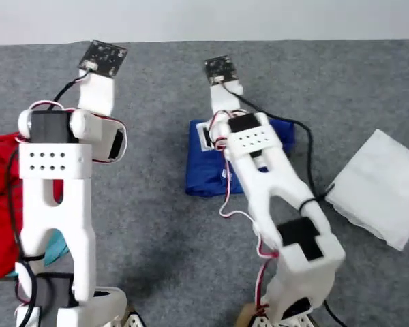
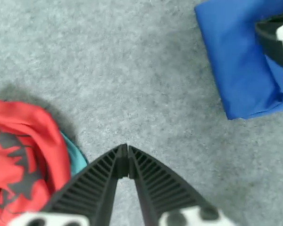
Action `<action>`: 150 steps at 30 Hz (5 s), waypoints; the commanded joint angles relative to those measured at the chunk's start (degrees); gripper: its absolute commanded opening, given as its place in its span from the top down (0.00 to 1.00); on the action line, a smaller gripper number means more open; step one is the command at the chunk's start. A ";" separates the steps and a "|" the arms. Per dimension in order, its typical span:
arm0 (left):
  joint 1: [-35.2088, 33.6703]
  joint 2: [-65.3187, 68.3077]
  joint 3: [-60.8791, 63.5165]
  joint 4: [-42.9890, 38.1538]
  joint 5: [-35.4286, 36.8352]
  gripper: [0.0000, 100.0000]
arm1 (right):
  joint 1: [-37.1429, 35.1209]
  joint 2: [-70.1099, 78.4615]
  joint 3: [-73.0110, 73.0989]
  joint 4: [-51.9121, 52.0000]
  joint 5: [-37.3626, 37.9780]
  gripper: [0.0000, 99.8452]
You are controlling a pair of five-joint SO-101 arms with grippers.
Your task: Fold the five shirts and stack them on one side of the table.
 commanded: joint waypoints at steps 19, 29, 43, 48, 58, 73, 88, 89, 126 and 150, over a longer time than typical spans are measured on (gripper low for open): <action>-0.53 -1.85 -0.13 -4.48 -0.62 1.00 | 16.92 9.63 -31.56 52.79 3.43 0.99; -0.44 -1.76 -0.13 -5.80 -0.53 1.00 | 10.51 4.88 -35.08 48.92 3.69 0.99; 1.41 -1.76 -0.04 -6.15 -0.53 1.00 | 15.25 15.25 -35.87 52.79 3.87 0.99; 1.05 -2.73 -0.31 -5.10 1.05 1.00 | 12.18 5.14 -36.57 52.88 12.57 0.99; -7.38 -5.63 -0.13 -1.67 6.33 1.00 | 14.73 1.54 -36.66 47.43 14.42 0.98; -15.47 -5.19 1.89 -5.19 1.49 1.00 | 17.80 15.08 -36.66 32.92 11.34 0.78; -15.47 -5.45 9.63 -8.62 1.49 1.00 | 19.38 23.25 -36.66 23.69 11.34 0.93; -15.47 -5.45 9.63 -8.62 1.49 1.00 | 19.03 23.52 -36.66 22.99 11.52 0.96; -15.47 -5.27 9.63 -6.15 1.41 1.00 | 16.48 23.78 -48.70 39.25 6.07 0.78; -15.47 -5.27 12.97 -7.03 1.41 1.00 | 12.70 40.40 -48.97 42.86 -9.23 0.90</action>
